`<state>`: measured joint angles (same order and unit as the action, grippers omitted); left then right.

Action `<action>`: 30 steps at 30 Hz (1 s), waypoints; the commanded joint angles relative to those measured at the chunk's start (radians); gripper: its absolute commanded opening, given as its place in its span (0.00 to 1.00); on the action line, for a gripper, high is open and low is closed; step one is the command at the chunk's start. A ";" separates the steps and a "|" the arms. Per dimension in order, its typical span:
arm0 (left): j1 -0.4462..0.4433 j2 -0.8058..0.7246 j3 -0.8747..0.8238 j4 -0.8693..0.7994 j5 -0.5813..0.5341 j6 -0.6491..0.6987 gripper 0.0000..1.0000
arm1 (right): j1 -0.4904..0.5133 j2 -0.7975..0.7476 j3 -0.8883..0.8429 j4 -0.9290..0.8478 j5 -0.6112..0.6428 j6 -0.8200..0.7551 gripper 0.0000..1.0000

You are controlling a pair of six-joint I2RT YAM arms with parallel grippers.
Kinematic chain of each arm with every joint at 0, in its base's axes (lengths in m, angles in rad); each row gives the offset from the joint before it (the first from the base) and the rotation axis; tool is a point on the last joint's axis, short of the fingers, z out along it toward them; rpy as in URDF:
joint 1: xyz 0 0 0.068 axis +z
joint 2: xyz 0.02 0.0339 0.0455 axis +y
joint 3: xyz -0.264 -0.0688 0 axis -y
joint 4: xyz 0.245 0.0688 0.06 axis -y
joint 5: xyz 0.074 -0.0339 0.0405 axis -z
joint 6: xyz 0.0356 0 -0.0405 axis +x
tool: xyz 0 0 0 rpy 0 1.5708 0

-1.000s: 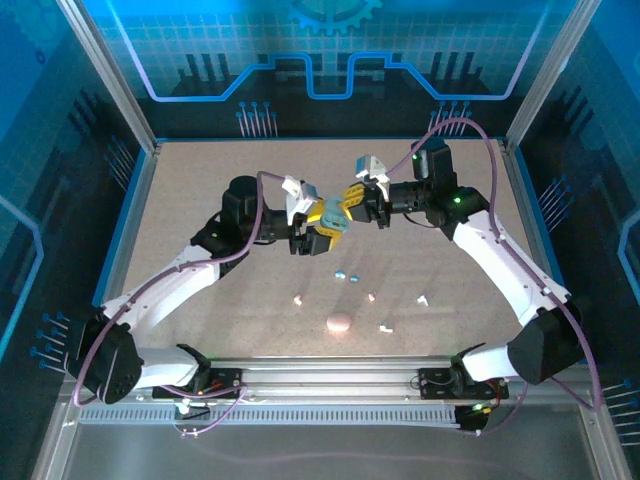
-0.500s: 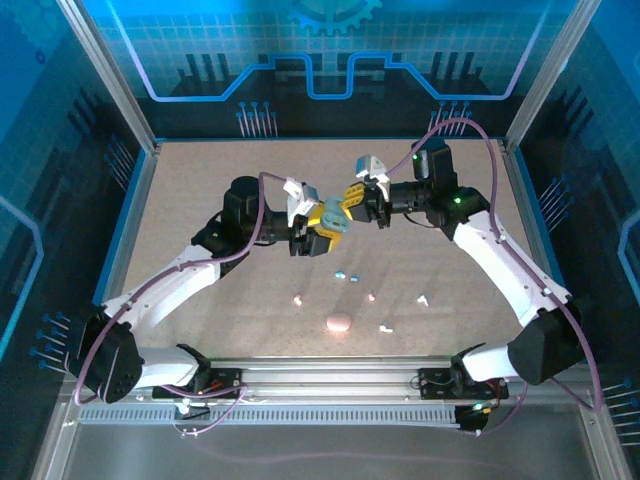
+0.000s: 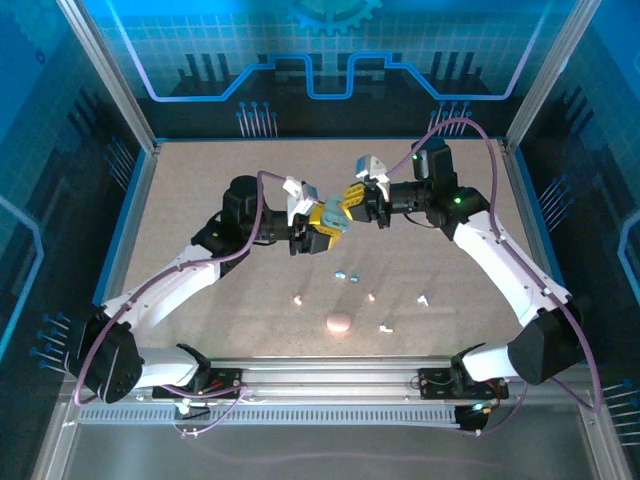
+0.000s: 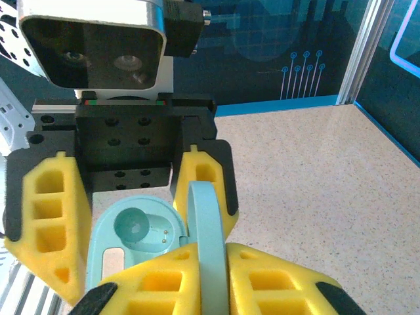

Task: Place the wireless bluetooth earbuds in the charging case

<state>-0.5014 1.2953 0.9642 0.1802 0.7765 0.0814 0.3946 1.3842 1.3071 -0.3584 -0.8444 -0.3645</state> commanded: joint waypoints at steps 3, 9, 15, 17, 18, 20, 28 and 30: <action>-0.006 0.012 0.034 -0.005 0.028 0.014 0.45 | 0.019 -0.032 -0.002 -0.004 -0.006 -0.016 0.18; -0.006 0.002 0.027 -0.016 0.028 0.028 0.44 | 0.018 -0.031 0.002 -0.008 0.001 -0.013 0.19; -0.006 -0.004 0.024 -0.018 0.030 0.039 0.52 | 0.019 -0.028 0.009 -0.019 0.000 -0.017 0.19; -0.006 -0.005 0.025 -0.019 0.030 0.041 0.54 | 0.019 -0.030 0.009 -0.019 0.000 -0.016 0.18; -0.005 -0.005 0.026 -0.020 0.028 0.042 0.54 | 0.020 -0.030 0.008 -0.019 -0.001 -0.016 0.19; -0.005 -0.004 0.030 -0.023 0.029 0.043 0.51 | 0.020 -0.031 0.006 -0.017 0.000 -0.016 0.19; -0.005 -0.003 0.033 -0.033 0.034 0.046 0.43 | 0.019 -0.034 0.004 -0.017 0.001 -0.016 0.19; -0.006 -0.002 0.034 -0.033 0.034 0.045 0.43 | 0.020 -0.031 0.005 -0.016 -0.001 -0.015 0.19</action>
<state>-0.5014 1.2961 0.9680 0.1616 0.7834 0.1078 0.3992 1.3735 1.3071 -0.3592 -0.8406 -0.3645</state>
